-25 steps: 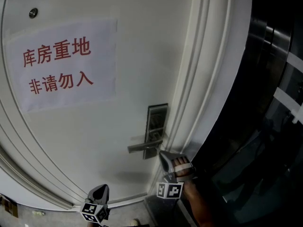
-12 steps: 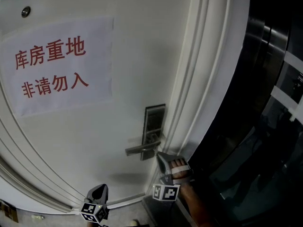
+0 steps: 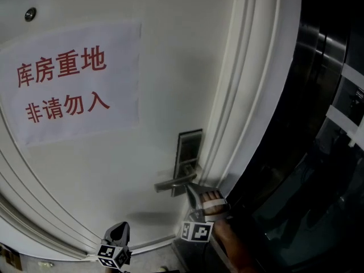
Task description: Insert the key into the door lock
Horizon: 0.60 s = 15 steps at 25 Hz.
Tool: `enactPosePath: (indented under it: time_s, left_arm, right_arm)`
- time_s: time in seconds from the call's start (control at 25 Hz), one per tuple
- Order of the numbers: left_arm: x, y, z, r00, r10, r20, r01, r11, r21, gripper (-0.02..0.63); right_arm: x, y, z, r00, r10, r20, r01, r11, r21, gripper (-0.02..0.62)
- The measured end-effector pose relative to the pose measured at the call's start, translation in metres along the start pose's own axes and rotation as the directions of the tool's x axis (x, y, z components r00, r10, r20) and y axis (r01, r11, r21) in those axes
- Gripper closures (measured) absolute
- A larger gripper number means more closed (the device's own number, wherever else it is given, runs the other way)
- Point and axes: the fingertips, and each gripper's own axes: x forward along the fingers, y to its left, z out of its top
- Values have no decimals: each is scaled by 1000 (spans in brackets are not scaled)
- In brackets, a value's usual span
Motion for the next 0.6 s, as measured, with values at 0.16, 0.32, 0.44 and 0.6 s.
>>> enactPosePath:
  time_s: [0.16,0.32,0.44,0.6]
  left_arm:
    - [-1,6,0,1000,8,2,-8,1000,-5,604]
    - [0,10,2,1000,8,3,-8,1000,-4,604]
    - [2,9,2,1000,5,5,-5,1000,-6,604]
    - [8,3,3,1000,-12,6,12,1000,2,604]
  right_arm:
    - [8,-1,1,1000,0,0,0,1000,3,582]
    - [9,-2,2,1000,-1,-1,1,1000,2,583]
    - [9,-1,3,1000,-1,6,1,1000,1,583]
    - [10,0,3,1000,0,15,0,1000,-9,583]
